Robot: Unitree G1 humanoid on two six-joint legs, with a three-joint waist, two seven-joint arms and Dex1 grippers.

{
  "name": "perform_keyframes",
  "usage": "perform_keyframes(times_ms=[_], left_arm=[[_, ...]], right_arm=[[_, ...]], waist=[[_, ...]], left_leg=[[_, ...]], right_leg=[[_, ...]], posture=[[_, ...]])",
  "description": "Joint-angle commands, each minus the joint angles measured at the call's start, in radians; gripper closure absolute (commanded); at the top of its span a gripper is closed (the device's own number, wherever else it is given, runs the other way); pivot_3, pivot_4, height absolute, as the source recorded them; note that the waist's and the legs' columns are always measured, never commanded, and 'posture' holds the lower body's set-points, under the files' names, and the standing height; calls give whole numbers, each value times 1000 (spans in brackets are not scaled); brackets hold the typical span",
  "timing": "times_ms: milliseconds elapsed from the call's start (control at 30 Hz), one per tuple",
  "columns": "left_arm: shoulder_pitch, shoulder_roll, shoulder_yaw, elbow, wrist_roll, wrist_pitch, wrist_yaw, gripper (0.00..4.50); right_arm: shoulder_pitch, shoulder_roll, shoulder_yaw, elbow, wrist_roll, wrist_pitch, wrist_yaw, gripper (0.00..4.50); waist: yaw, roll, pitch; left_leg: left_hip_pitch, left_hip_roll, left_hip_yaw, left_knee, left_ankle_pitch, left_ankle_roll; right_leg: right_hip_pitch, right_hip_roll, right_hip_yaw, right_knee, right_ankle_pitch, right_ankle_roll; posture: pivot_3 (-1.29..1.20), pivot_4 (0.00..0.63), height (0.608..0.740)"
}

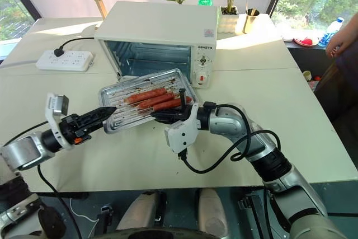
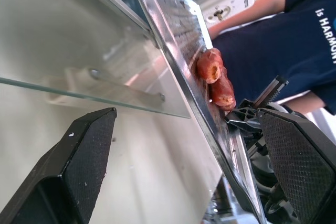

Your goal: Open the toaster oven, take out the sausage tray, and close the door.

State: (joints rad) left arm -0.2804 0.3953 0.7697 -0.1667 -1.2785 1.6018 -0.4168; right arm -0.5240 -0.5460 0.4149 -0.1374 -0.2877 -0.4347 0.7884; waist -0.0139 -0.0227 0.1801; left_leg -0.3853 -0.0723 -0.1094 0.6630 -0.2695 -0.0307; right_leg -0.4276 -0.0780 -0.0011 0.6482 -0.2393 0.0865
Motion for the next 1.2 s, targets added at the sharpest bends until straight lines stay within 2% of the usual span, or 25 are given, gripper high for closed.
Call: perform_keyframes(times_ms=[33, 100, 200, 367, 767, 867, 900, 1200], left_arm=[[-7, -12, -19, -5, -94, -29, 64, 0], [2, -11, -34, 9, -144, -45, 98, 0], [23, -2, -66, 29, -212, -79, 146, 816], [61, 36, -146, 65, -344, -151, 228, 3451], [149, 148, -342, 77, -592, -343, 343, 3451], [163, 168, -374, 64, -636, -386, 346, 4363], [167, 177, -385, 61, -647, -398, 350, 4439], [190, 226, -441, 77, -694, -468, 362, 4439]], right_arm=[[-15, -8, -31, -44, 26, -24, -2, 4494], [-14, -11, -33, -44, 23, -25, -3, 4494], [-15, -13, -37, -44, 24, -23, -5, 4500], [-17, -13, -36, -47, 23, -22, -6, 4500], [-18, -13, -36, -49, 24, -25, -4, 4500], [-14, -13, -36, -53, 24, -23, -4, 4500], [-13, -13, -36, -54, 24, -22, -4, 4500], [-15, -13, -40, -49, 25, -20, -5, 4500]], waist=[[-2, 0, 0], [-1, 0, 0], [1, 0, 0], [2, 0, 0], [3, 0, 0], [3, 0, 0], [3, 0, 0], [3, 1, 0]], left_leg=[[0, 0, 0, 0, 0, 0], [0, 0, 0, 0, 0, 0], [0, 0, 0, 0, 0, 0], [0, 0, 0, 0, 0, 0], [0, 0, 0, 0, 0, 0], [0, 0, 0, 0, 0, 1], [0, 0, 0, -1, 0, 1], [0, 0, 0, -1, 0, 1]], right_leg=[[0, 0, 0, 0, 0, 0], [0, 0, 0, 0, 0, 0], [0, 0, 0, 0, 0, 0], [0, 0, 0, 0, 0, 0], [0, -1, 0, -1, 0, 0], [0, -1, 0, -1, 0, 0], [0, -1, 0, -1, 0, 0], [0, 0, 0, -1, -1, -2]], posture=[[0, 150, 740], [0, 150, 740], [0, 150, 740], [0, 150, 740], [0, 150, 740], [0, 150, 740], [0, 150, 740], [0, 150, 740]])
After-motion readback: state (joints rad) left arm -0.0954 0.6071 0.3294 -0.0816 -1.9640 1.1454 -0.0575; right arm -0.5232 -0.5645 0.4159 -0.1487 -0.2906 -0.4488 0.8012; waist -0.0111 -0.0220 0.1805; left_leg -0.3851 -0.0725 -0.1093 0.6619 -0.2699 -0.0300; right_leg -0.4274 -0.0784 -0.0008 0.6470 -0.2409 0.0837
